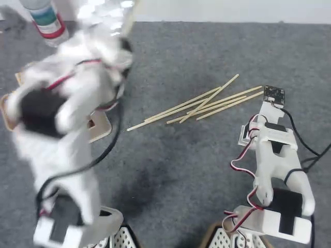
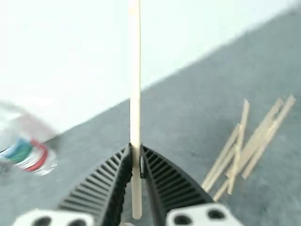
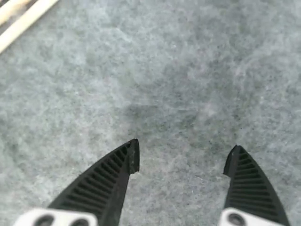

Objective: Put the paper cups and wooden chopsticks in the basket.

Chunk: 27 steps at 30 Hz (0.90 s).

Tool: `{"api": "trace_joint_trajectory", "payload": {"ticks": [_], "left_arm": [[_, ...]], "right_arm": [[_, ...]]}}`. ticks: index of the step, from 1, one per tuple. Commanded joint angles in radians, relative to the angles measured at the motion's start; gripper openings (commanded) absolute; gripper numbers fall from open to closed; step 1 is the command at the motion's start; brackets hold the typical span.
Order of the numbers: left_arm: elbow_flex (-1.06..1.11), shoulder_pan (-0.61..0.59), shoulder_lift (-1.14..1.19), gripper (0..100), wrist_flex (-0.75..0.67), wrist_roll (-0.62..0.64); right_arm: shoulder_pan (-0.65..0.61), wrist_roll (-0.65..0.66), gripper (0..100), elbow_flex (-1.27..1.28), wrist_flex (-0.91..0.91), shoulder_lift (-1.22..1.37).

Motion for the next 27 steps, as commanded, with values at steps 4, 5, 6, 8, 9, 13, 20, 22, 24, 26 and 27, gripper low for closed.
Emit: {"api": "trace_joint_trajectory", "payload": {"ticks": [4,5,6,8,9,13,20,22,24,26,27], "left_arm": [[0.257,-0.051,-0.404,1,0.003,0.021],[0.303,-0.052,-0.468,1,-0.012,0.021],[0.351,-0.054,-0.529,1,-0.034,0.021],[0.449,-0.112,-0.649,1,-0.089,0.021],[0.510,-0.163,-0.704,1,-0.132,0.023],[0.875,-0.422,-0.899,1,-0.399,0.041],[1.704,-0.709,-1.208,1,-1.085,0.224],[1.877,-0.740,-1.277,1,-1.234,0.255],[1.989,-0.761,-1.320,1,-1.320,0.281],[2.043,-0.776,-1.333,1,-1.352,0.293],[2.054,-0.786,-1.333,1,-1.358,0.293]], "right_arm": [[-0.013,0.014,29.9,-0.055,0.007,-0.012],[-0.013,0.014,29.9,-0.055,0.007,-0.010],[-0.013,0.014,29.9,-0.055,0.007,-0.010],[-0.013,0.014,29.9,-0.055,0.008,-0.010],[-0.013,0.014,29.9,-0.055,0.008,-0.010],[-0.013,0.014,29.9,-0.055,0.008,-0.010],[-0.013,0.014,29.9,-0.055,0.010,-0.008],[-0.013,0.014,29.9,-0.055,0.008,-0.008],[-0.013,0.014,29.9,-0.055,0.005,-0.008],[-0.013,0.014,29.9,-0.055,0.004,-0.008],[-0.013,0.014,29.9,-0.055,0.004,-0.008]]}}
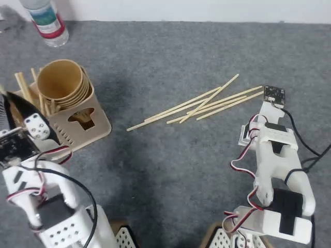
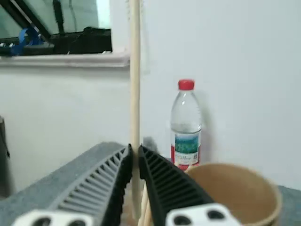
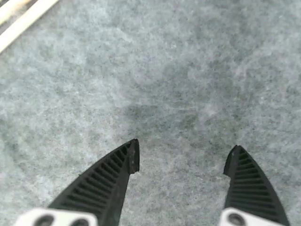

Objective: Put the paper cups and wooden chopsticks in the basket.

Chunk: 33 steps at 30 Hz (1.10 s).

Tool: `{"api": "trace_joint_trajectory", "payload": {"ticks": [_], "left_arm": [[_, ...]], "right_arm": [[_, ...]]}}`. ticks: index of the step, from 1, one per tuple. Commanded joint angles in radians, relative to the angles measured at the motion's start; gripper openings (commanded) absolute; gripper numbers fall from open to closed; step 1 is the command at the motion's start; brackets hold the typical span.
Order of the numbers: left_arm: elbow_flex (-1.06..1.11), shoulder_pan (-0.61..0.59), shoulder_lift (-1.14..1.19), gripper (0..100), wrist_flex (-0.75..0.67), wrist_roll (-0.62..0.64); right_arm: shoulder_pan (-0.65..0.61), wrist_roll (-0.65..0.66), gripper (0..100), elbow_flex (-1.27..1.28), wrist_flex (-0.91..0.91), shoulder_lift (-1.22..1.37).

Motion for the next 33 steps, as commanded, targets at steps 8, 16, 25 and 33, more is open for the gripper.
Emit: {"api": "trace_joint_trajectory", "payload": {"ticks": [8,16,25,33], "left_arm": [[0.248,-0.058,-0.044,1,-0.238,0.020],[0.394,-0.058,-0.046,1,-0.431,-0.026],[0.519,-0.058,-0.040,1,-0.595,-0.044],[0.519,-0.072,-0.044,11,-0.595,0.026]], "right_arm": [[-0.031,0.012,29.9,-0.055,0.004,-0.008],[-0.031,0.012,29.9,-0.055,0.004,-0.008],[-0.031,0.012,29.9,-0.055,0.002,-0.008],[-0.033,0.012,29.9,-0.055,0.002,-0.008]]}}
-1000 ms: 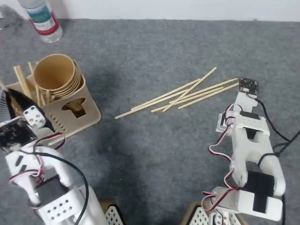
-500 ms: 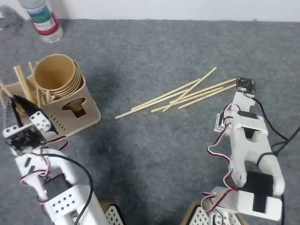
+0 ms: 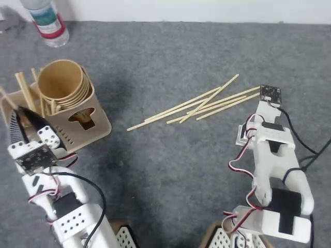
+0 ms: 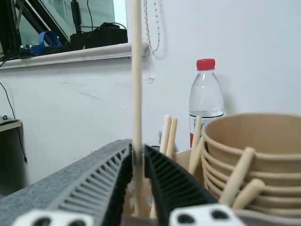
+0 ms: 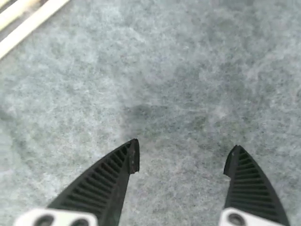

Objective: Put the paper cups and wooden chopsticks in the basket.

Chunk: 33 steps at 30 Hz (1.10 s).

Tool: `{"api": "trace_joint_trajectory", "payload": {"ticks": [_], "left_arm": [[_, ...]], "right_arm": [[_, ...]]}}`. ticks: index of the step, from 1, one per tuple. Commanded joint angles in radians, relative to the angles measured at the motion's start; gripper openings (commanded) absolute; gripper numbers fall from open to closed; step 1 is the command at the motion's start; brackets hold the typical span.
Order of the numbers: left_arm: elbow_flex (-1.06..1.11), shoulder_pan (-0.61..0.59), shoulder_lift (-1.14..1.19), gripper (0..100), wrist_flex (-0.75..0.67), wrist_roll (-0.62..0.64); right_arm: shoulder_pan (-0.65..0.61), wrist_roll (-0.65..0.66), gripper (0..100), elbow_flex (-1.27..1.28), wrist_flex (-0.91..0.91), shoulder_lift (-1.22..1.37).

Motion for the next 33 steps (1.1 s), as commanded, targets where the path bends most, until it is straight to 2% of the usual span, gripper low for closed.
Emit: {"api": "trace_joint_trajectory", "payload": {"ticks": [1,12,14,18,21,24,27,29,33], "left_arm": [[-0.004,-0.037,-0.012,11,-0.025,0.087],[-0.039,-0.052,-0.014,12,0.037,0.124],[-0.125,-0.049,-0.014,12,0.158,0.127],[-0.397,-0.003,-0.012,12,0.522,0.173],[-0.610,0.121,-0.009,12,0.781,0.172],[-0.811,0.322,-0.005,12,0.993,0.130],[-0.955,0.577,0.011,12,1.143,0.037],[-1.020,0.706,0.077,12,1.218,0.000],[-1.113,0.778,0.336,12,1.326,-0.040]], "right_arm": [[-0.007,0.012,29.9,-0.055,0.002,-0.008],[-0.007,0.012,29.9,-0.055,0.002,-0.008],[-0.007,0.012,29.9,-0.055,0.002,-0.008],[-0.007,0.012,29.9,-0.055,0.002,-0.008],[-0.007,0.012,29.9,-0.055,0.002,-0.008],[-0.007,0.012,29.9,-0.055,0.002,-0.008],[-0.007,0.012,29.9,-0.055,0.002,-0.008],[-0.007,0.012,29.9,-0.055,0.002,-0.008],[-0.007,0.012,29.9,-0.055,0.002,-0.008]]}}
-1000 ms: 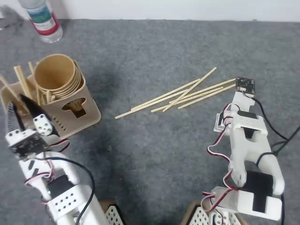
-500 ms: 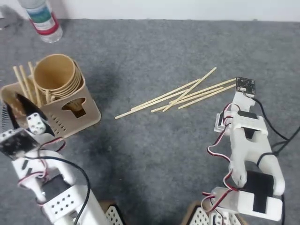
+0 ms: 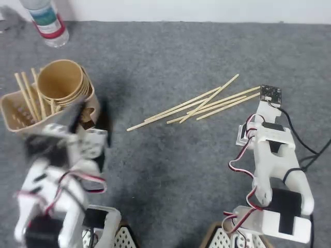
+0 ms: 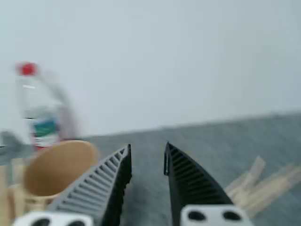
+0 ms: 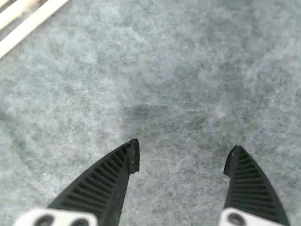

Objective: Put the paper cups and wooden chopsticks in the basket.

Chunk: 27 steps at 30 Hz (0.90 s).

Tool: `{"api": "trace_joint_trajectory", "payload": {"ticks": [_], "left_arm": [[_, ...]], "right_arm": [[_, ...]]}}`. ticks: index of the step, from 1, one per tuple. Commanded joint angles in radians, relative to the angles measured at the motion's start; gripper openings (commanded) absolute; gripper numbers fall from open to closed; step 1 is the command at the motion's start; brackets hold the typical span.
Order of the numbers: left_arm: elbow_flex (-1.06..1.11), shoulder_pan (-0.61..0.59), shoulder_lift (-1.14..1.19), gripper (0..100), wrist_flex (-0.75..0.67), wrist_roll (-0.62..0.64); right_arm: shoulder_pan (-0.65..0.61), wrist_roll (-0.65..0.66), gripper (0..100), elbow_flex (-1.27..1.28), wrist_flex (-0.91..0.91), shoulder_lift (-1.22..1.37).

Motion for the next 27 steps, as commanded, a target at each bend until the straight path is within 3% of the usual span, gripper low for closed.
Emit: {"api": "trace_joint_trajectory", "payload": {"ticks": [1,8,11,16,27], "left_arm": [[-0.139,0.089,0.321,12,0.114,-0.071],[-0.366,0.265,0.872,12,0.221,-0.284],[-0.498,0.334,1.077,12,0.195,-0.284],[-0.691,0.377,1.425,12,0.110,-0.183],[-1.210,0.385,2.090,12,0.147,-0.175]], "right_arm": [[-0.008,0.012,29.9,-0.055,0.002,-0.008],[-0.008,0.012,29.9,-0.055,0.002,-0.008],[-0.004,0.012,29.9,-0.055,0.002,-0.008],[0.062,0.002,29.9,-0.055,0.010,-0.012],[0.088,-0.061,29.9,-0.017,-0.010,-0.076]]}}
